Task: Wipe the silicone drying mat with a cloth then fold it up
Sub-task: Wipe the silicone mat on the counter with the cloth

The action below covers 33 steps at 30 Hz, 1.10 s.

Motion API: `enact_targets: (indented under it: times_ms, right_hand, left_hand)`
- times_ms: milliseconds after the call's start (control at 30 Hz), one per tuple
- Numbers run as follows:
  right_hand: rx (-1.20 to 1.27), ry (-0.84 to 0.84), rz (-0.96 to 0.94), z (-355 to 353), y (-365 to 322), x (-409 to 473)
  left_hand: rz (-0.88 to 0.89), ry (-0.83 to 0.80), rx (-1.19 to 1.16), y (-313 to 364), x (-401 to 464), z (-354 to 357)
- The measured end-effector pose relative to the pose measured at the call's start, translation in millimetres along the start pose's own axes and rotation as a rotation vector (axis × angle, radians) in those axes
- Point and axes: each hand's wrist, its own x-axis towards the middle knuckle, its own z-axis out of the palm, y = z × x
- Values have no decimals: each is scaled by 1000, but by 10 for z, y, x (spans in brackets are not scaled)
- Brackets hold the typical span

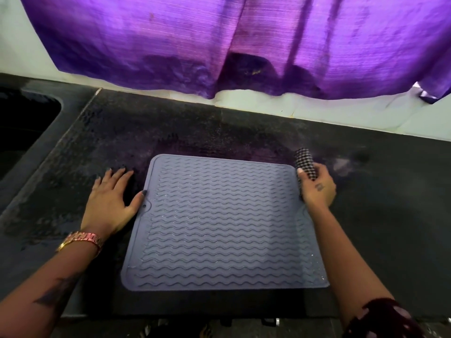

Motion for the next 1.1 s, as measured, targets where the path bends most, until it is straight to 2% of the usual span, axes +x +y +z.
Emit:
enact_targets:
  times_ms: [67,133,267,367,467,500,567,633,733,800,900,1000,1033,1100]
  right_hand:
    - [-189,-74,30,32,6,96]
    - [-334,-123,-25,155,-36,1]
    - [-493,-38,-191,389,-145,-299]
    - [-354,-153,-175,379,-185,-236]
    - [202,-290,75,270,-255,-100]
    - [264,-262,134,246,-265,-105]
    - [6,-153,76,257,-245,-201]
    - [-262,-94,-99,337,-213,-369]
    - [-386,-113,-181,497,-347,-558]
    - [-365,-162,-153,563,-482,-633]
    - [-264,-281,-211,655,-578,-691]
    - [154,-411,-40,627,-636,-558]
    - [216,-369,4,605,-645,-530]
    - [29,-209,-30,599,-629,-562]
  left_hand:
    - [-5,3,3,7,7,5]
    - [-5,2,5,1,13,14]
    - [-8,-2,13,-17,18,33]
    - [-12,-6,17,-17,13,36]
    - [-16,-7,15,-17,10,32]
    - [-18,-5,16,-18,10,30]
    - [-19,-5,18,-21,13,29]
    - [-16,-9,17,-22,13,33]
    - [-17,-10,16,-25,14,36]
    - [-15,-15,27,-21,16,34]
    - [-19,-14,18,-16,9,21]
    - [-18,-3,8,-5,-4,9]
    - [-20,0,6,-6,-6,4]
    - [-18,-1,0,-4,-7,1]
